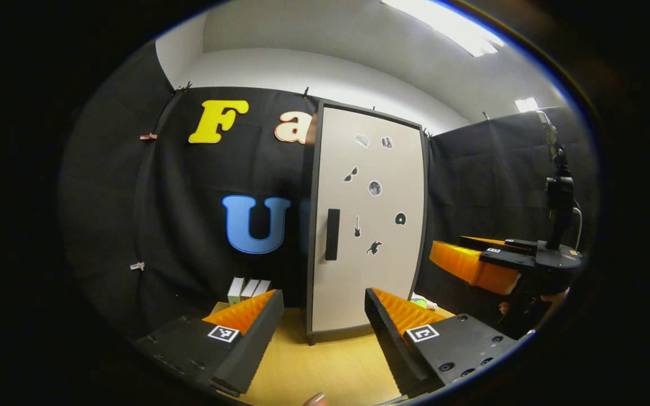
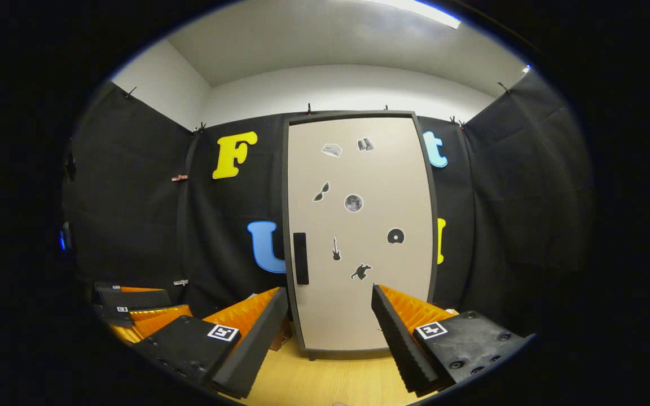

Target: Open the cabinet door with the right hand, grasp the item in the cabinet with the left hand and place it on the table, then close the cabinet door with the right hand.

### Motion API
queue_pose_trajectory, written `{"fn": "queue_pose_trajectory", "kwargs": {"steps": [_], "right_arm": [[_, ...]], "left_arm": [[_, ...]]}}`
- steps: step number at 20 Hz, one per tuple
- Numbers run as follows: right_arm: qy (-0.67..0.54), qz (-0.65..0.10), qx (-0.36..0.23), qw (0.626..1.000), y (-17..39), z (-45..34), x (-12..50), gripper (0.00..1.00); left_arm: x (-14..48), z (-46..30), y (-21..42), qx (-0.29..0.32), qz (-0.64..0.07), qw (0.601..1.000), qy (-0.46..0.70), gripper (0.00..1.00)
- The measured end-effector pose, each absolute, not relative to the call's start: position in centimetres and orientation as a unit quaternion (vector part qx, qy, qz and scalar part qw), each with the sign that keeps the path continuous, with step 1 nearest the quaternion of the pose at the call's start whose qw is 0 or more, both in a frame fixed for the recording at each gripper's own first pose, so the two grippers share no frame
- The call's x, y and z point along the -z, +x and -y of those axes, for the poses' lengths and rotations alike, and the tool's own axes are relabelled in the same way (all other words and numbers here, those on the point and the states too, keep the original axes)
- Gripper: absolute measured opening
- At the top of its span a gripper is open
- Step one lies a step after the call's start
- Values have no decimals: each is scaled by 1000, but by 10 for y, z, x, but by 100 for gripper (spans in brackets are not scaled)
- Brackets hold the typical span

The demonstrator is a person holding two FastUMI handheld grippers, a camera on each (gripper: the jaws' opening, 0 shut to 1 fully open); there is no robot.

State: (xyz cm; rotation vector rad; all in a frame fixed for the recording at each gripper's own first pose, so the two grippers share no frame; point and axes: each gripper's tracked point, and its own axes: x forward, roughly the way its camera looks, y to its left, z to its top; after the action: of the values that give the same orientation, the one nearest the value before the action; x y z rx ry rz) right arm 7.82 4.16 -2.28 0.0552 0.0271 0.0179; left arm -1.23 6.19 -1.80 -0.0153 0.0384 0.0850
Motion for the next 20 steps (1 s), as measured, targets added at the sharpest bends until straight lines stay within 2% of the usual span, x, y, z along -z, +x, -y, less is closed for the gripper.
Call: {"fn": "queue_pose_trajectory", "kwargs": {"steps": [10, 11, 12, 20], "right_arm": [[1, -14, -65, 998, 202, -83, 51, 97], [1, -15, -66, 998, 211, -85, 55, 97], [3, -15, -68, 998, 220, -88, 58, 97], [8, -25, -55, 998, 282, -96, 83, 96]], "left_arm": [[21, -105, -1, -154, -16, 988, -23, 92], [19, -109, 0, -162, -15, 987, -20, 89], [19, -114, 0, -170, -15, 985, -15, 92], [21, -140, -4, -219, -18, 976, -7, 92]]}}
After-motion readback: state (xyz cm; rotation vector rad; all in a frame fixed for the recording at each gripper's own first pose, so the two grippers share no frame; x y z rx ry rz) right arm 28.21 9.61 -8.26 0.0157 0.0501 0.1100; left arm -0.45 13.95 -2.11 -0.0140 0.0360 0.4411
